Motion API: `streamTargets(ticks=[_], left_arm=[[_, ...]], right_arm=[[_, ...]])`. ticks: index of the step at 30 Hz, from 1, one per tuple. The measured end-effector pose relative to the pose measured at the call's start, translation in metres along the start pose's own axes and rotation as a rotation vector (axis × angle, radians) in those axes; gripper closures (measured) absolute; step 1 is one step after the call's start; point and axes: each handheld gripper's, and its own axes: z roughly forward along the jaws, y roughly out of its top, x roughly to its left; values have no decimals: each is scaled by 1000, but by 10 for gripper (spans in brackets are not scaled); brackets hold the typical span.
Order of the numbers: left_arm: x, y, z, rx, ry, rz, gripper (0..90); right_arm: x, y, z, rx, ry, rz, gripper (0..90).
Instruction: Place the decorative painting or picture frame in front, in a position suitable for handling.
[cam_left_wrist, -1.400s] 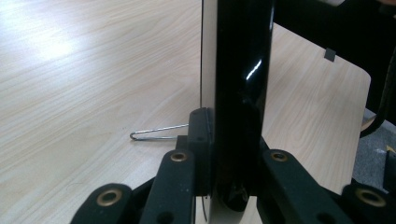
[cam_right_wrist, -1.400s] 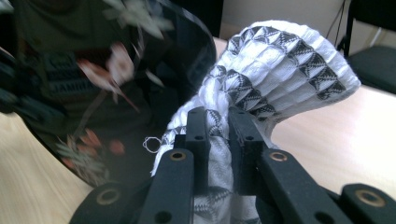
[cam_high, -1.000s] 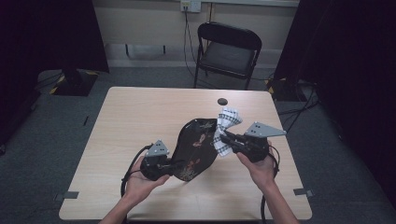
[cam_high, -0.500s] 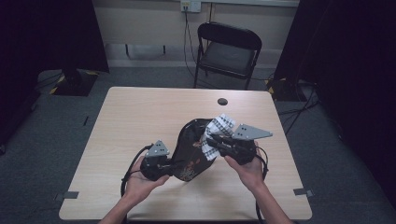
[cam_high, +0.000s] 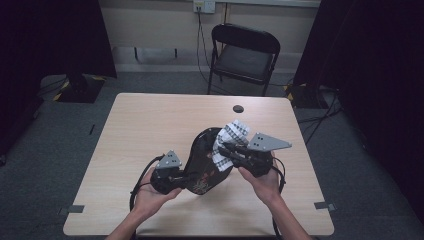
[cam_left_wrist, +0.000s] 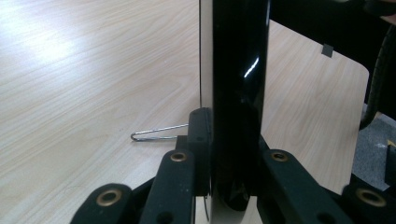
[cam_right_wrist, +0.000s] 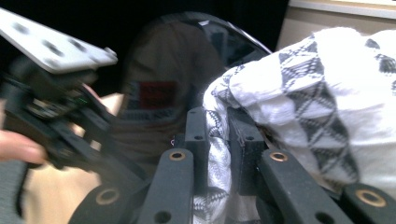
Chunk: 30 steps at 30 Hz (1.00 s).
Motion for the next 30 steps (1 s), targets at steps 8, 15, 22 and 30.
streamTargets(ticks=[8, 15, 22, 30], left_arm=[[-1, 1, 1, 6, 3, -1, 802], [0, 1, 0, 4, -2, -5, 803], [0, 0, 0, 8, 1, -1, 802], [0, 1, 0, 4, 0, -2, 803]], right_arm=[[-2, 4, 3, 9, -11, -14, 798], [5, 3, 8, -11, 34, -26, 796], [5, 6, 11, -62, 55, 8, 795], [2, 9, 7, -41, -36, -33, 796]])
